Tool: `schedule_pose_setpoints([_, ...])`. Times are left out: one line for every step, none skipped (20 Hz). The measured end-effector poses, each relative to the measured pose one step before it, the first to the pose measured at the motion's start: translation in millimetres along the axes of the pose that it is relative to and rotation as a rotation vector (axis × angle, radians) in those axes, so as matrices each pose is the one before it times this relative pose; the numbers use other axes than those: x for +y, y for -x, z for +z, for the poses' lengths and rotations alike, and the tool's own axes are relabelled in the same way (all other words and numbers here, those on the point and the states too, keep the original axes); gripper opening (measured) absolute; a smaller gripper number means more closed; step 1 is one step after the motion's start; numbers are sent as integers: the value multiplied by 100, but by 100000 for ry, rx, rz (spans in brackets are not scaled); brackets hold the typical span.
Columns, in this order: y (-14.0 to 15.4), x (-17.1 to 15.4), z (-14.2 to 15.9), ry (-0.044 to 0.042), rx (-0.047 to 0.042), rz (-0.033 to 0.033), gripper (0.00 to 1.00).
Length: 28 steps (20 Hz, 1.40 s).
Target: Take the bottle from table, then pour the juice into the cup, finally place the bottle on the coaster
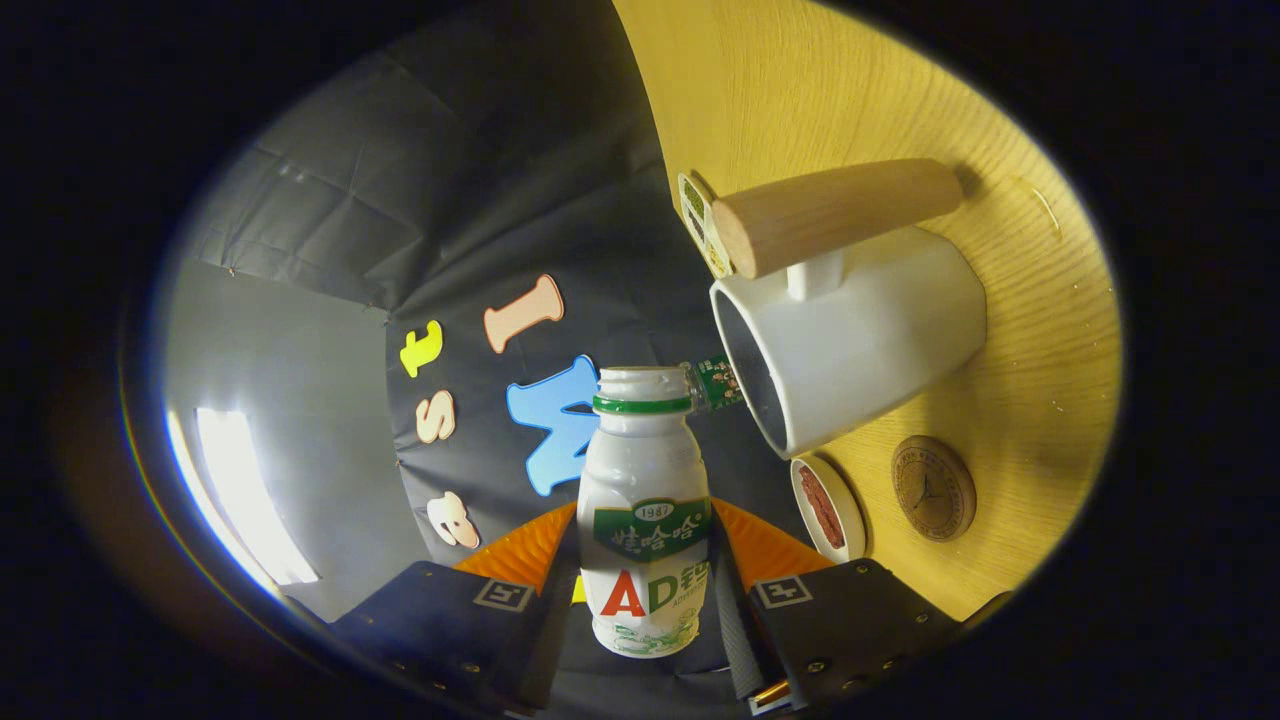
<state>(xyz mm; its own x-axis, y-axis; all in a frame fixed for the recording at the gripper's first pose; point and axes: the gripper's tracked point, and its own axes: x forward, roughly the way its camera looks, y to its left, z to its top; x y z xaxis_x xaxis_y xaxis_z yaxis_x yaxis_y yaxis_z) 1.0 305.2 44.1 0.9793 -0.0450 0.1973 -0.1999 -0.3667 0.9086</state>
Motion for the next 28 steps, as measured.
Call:
schedule_pose_setpoints([143, 73, 68, 1, 2, -46, 65])
schedule_pose_setpoints([85, 22, -4, -12, 42, 39, 65])
schedule_pose_setpoints([9, -5, -124, -23, 54, -4, 65])
schedule_pose_setpoints([27, -35, -16, 17, 93, -164, 65])
schedule_pose_setpoints([71, -28, -26, -34, 79, -49, 65])
schedule_pose_setpoints([-24, -63, -15, -27, 70, -89, 65])
schedule_pose_setpoints([17, 20, -18, 104, 17, -33, 65])
schedule_pose_setpoints([-5, -66, 51, 140, -63, -124, 65])
schedule_pose_setpoints([32, -56, 150, 126, -132, -226, 65])
schedule_pose_setpoints([-20, -86, 105, -9, -195, 60, 65])
schedule_pose_setpoints([116, -20, -9, 21, 17, -197, 65])
schedule_pose_setpoints([94, -28, 77, 66, -83, 23, 65])
schedule_pose_setpoints([-13, -111, 14, -142, -54, -225, 65])
schedule_pose_setpoints([22, -5, 139, -182, -138, -29, 65])
schedule_pose_setpoints([96, -87, 49, 34, -352, -230, 65])
schedule_pose_setpoints([-82, -128, -35, 199, -65, -188, 65])
schedule_pose_setpoints([89, -58, -19, 8, 103, -274, 65])
schedule_pose_setpoints([43, -58, 43, -91, 116, -57, 65])
schedule_pose_setpoints([-6, -98, 14, 51, 80, -208, 65])
schedule_pose_setpoints([25, -71, 94, 61, -113, -149, 65])
schedule_pose_setpoints([-90, -8, -54, 97, -20, -151, 65])
schedule_pose_setpoints([74, -73, 136, 51, -126, -20, 65])
schedule_pose_setpoints([-88, -23, 17, 15, -11, -170, 65])
schedule_pose_setpoints([42, -54, 15, 34, -58, -8, 65])
schedule_pose_setpoints([36, -99, 98, 10, 52, -185, 65])
schedule_pose_setpoints([123, -59, 42, 56, -23, -46, 65])
schedule_pose_setpoints([-24, 20, -110, 144, 125, -114, 65])
schedule_pose_setpoints([33, -61, -26, 258, 212, -96, 65])
